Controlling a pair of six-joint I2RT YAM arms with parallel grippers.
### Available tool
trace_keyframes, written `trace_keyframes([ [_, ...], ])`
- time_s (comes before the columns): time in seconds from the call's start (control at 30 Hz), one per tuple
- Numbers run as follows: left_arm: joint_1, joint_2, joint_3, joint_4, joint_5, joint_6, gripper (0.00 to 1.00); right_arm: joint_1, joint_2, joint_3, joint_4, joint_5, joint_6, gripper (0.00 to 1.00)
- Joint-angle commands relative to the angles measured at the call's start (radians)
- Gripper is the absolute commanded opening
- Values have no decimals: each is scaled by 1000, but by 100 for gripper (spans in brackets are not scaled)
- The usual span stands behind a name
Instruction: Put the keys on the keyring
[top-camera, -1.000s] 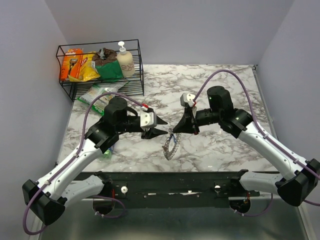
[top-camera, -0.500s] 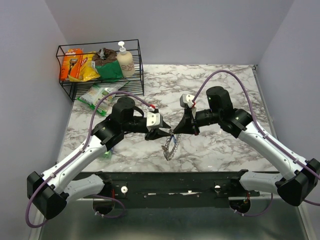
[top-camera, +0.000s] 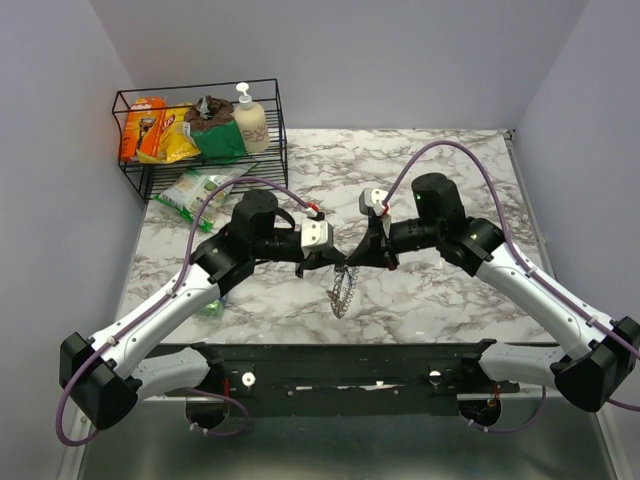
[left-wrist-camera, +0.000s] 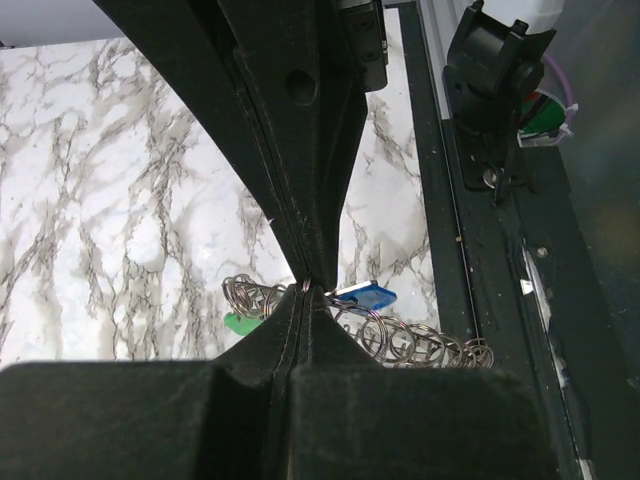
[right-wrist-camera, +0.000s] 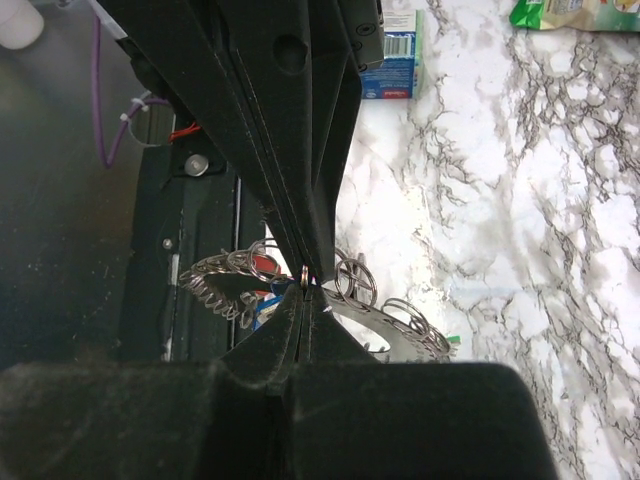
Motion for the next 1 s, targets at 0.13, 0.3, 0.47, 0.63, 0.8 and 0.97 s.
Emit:
trace_keyframes([
  [0.13,-17,-62,-63,153,-41,-29,0,10,-75,-19,121,92,59,21],
  [0.3,-17,-99,-135,278,-55,-93,0,8,-170,-84,215,133,117,41],
  [0.47,-17,-133,-191,410,-56,-144,0,8,-222,-121,276,167,142,51],
  [0.63,-15,-162,-263,584,-46,-217,0,8,-244,-136,296,164,155,50],
  [0.8,-17,-173,-321,718,-38,-296,0,7,-264,-151,313,156,163,46],
  [0.97,-15,-191,-395,936,-67,-371,0,8,-275,-162,331,149,171,41],
])
